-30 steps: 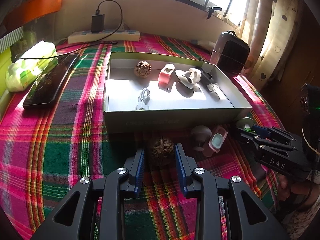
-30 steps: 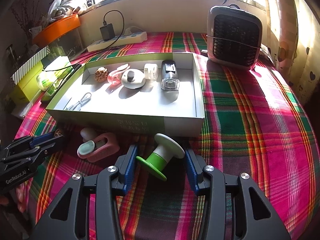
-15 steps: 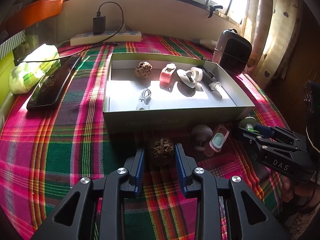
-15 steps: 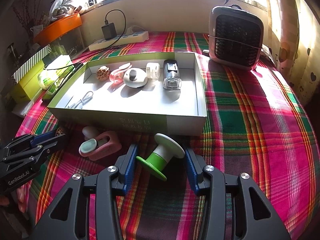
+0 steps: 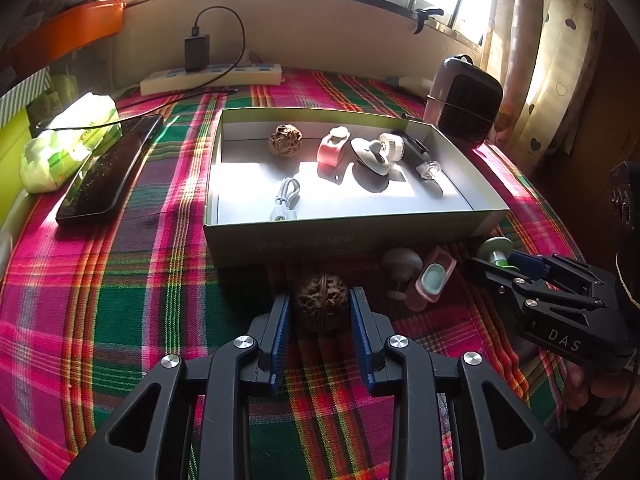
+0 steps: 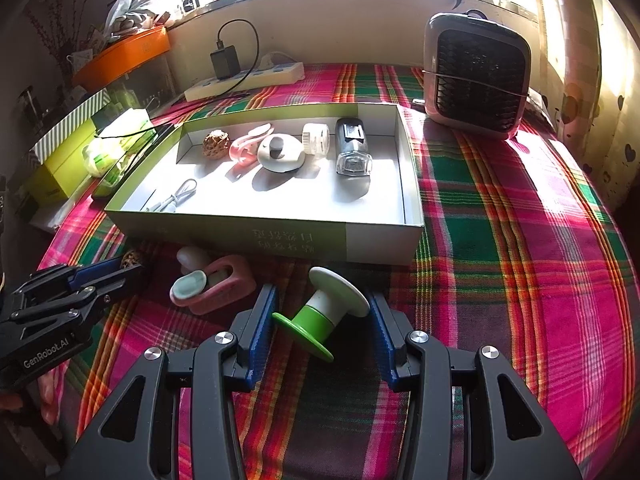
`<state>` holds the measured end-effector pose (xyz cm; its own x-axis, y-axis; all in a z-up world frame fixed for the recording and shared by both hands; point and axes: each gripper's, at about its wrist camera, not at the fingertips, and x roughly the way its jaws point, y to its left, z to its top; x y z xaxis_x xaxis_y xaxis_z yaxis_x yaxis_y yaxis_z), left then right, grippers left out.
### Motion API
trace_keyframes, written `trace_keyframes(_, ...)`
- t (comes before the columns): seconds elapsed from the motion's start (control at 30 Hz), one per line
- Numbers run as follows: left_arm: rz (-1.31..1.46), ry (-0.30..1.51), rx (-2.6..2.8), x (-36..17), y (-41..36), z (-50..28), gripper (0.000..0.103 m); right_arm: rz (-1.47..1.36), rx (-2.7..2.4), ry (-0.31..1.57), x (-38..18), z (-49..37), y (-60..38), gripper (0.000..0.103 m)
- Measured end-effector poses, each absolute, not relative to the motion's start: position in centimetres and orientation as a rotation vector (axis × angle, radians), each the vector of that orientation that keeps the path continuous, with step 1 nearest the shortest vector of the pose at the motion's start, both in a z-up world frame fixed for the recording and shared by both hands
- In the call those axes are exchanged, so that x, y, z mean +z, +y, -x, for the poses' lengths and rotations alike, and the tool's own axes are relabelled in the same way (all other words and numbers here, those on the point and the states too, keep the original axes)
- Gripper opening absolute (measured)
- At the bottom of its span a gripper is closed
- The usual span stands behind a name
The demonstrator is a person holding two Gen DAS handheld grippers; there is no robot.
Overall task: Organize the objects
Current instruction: 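Close the left tool on the brown walnut while the right tool straddles the green spool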
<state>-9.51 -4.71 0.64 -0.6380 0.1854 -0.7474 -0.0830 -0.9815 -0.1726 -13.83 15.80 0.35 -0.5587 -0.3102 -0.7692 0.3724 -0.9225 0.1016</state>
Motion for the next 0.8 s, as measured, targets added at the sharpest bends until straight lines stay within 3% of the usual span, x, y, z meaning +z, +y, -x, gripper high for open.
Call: trace_keyframes(0.8, 1.158, -0.195, 2.745, 3.6, -5.4, 9.4, 0.027, -1.082, -2.478, 0.115, 3.6, 12.8, 14.9, 0.045)
